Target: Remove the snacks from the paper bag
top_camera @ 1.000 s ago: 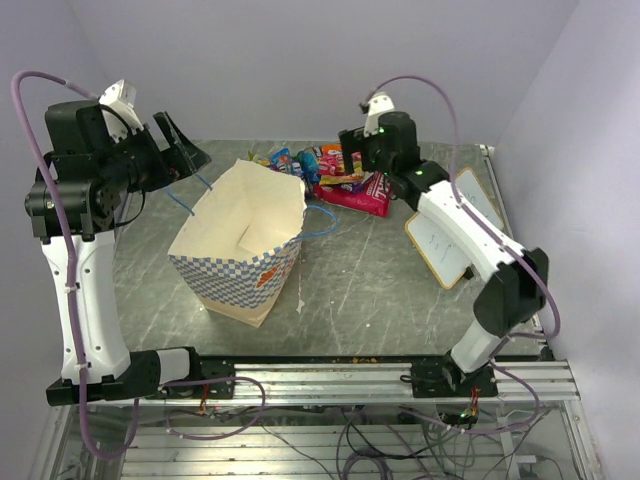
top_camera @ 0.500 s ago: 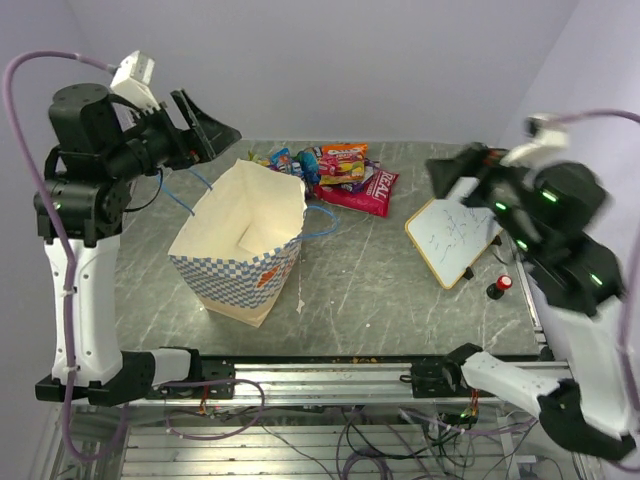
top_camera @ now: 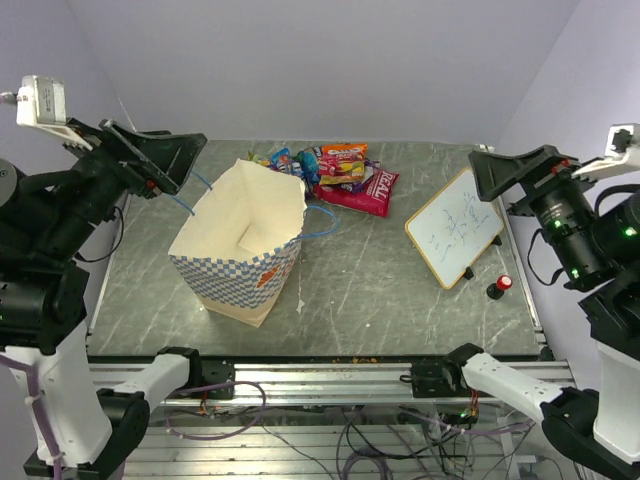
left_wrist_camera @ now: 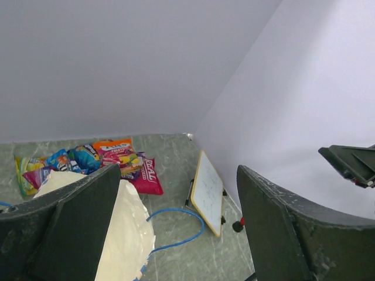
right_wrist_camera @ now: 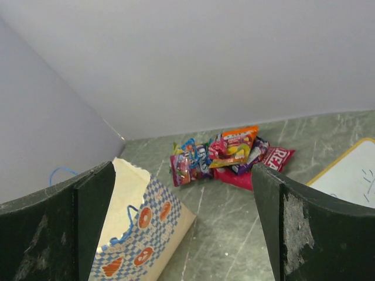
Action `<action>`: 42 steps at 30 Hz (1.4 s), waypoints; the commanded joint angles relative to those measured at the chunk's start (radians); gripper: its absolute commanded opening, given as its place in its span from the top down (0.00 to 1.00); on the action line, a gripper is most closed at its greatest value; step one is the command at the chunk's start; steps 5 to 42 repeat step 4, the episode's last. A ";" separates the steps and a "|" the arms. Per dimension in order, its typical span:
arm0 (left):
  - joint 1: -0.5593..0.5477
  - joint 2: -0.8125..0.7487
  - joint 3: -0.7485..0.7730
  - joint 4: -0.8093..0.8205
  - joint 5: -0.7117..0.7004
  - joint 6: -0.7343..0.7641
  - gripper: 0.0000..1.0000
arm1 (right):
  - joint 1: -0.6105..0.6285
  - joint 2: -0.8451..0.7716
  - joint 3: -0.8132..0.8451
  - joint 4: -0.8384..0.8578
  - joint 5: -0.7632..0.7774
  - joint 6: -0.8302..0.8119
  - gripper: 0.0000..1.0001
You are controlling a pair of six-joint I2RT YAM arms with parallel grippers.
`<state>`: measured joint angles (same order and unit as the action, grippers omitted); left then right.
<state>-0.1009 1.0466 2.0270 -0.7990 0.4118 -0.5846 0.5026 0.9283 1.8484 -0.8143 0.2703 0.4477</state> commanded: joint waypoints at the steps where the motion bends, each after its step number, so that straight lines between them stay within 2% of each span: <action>1: -0.003 0.038 -0.010 0.002 -0.034 -0.012 0.10 | 0.000 0.010 -0.013 -0.017 0.010 -0.028 0.00; 42: -0.003 0.036 -0.019 0.002 -0.038 -0.018 0.11 | 0.000 0.028 0.001 -0.016 0.005 -0.056 0.00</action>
